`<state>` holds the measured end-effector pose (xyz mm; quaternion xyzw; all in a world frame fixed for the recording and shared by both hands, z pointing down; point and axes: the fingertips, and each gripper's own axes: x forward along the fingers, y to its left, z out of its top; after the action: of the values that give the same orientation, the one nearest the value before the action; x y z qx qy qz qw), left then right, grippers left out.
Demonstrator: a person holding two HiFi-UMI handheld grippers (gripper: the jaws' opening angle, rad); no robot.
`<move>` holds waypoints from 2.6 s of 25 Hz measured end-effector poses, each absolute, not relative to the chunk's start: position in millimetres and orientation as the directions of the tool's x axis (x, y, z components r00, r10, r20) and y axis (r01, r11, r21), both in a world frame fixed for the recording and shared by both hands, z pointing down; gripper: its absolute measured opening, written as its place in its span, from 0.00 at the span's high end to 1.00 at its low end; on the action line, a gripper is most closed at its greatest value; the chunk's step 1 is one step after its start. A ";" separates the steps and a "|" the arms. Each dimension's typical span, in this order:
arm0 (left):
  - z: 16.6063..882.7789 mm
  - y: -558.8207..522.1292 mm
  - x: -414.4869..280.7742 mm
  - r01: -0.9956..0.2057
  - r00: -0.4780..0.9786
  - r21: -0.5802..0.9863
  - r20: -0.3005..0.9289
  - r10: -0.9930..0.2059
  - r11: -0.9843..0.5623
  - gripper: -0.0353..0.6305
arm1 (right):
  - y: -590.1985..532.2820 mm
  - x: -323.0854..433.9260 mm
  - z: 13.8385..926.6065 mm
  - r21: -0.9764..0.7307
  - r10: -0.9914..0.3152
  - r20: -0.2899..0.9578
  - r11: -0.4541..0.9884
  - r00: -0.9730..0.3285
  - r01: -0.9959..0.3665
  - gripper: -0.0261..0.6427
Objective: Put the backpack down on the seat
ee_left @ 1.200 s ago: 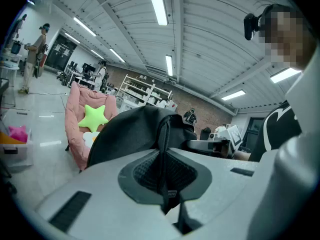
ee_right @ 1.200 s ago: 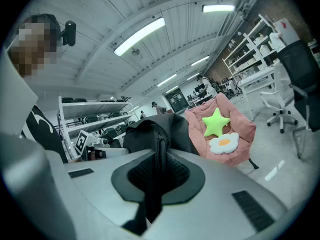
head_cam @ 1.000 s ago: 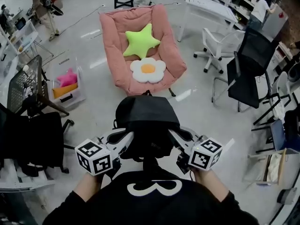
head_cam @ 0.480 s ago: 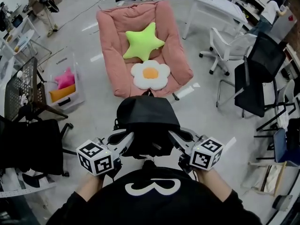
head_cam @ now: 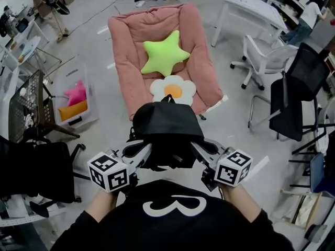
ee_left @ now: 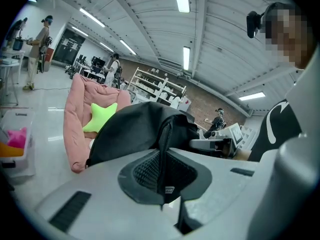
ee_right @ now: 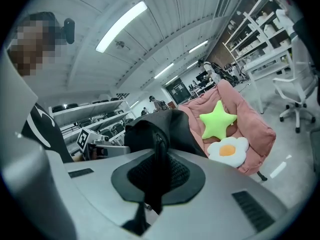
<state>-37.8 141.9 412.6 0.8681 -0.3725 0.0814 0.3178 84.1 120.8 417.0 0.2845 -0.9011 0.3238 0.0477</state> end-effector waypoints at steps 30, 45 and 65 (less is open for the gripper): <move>412.4 -121.5 -57.9 -0.525 0.849 0.593 0.316 -0.424 -0.611 0.91 | -117.6 67.0 404.1 -0.530 -0.666 0.324 0.460 -0.672 -0.712 0.93; 436.0 -232.6 -73.5 -0.592 0.799 0.575 0.331 -0.501 -0.564 0.91 | -235.2 52.9 425.5 -0.486 -0.652 0.333 0.499 -0.681 -0.717 0.93; 513.4 -347.3 -88.6 -0.757 0.641 0.525 0.478 -0.601 -0.389 0.91 | -377.7 35.1 506.1 -0.537 -0.448 0.453 0.553 -0.771 -0.637 0.93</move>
<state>-88.6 -347.3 513.4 0.8267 -0.4106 0.1054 0.3700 35.1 -377.7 506.1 0.3114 -0.8712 0.3555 0.1327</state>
